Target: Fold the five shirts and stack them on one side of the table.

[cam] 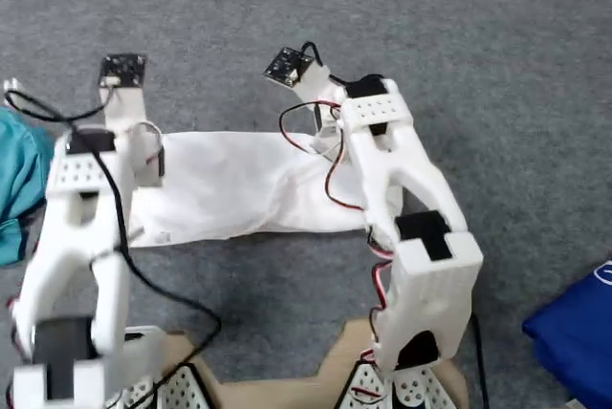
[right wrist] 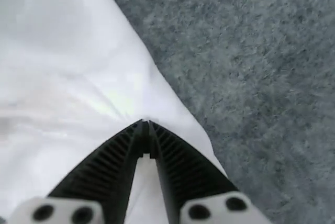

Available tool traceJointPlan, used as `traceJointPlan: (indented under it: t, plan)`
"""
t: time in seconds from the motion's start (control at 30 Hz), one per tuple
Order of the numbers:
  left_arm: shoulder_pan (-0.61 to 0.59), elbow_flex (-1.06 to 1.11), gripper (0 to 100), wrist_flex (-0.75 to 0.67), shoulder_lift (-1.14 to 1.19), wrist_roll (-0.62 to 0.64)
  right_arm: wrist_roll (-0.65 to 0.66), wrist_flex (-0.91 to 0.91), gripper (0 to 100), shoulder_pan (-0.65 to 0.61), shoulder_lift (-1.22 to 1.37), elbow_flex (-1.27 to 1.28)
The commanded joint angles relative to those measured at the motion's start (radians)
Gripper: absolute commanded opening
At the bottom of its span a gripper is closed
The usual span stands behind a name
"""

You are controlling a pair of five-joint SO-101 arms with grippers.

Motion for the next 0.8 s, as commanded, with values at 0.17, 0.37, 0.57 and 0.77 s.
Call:
traceJointPlan:
  t: [0.17,0.37,0.57,0.77]
  plan:
    - [-0.135,-0.293,2,-0.015,0.424,0.000,-0.009,-0.040,0.5,0.054,0.053,-0.070]
    - [-0.204,-0.476,2,0.000,0.641,-0.048,-0.009,0.028,0.5,0.059,0.113,-0.160]
    - [-0.224,-0.698,2,0.173,0.728,-0.044,-0.009,0.071,0.5,0.059,0.151,-0.222]
    - [-0.216,-0.934,2,0.371,0.731,-0.040,-0.009,0.075,0.5,0.058,0.147,-0.223]
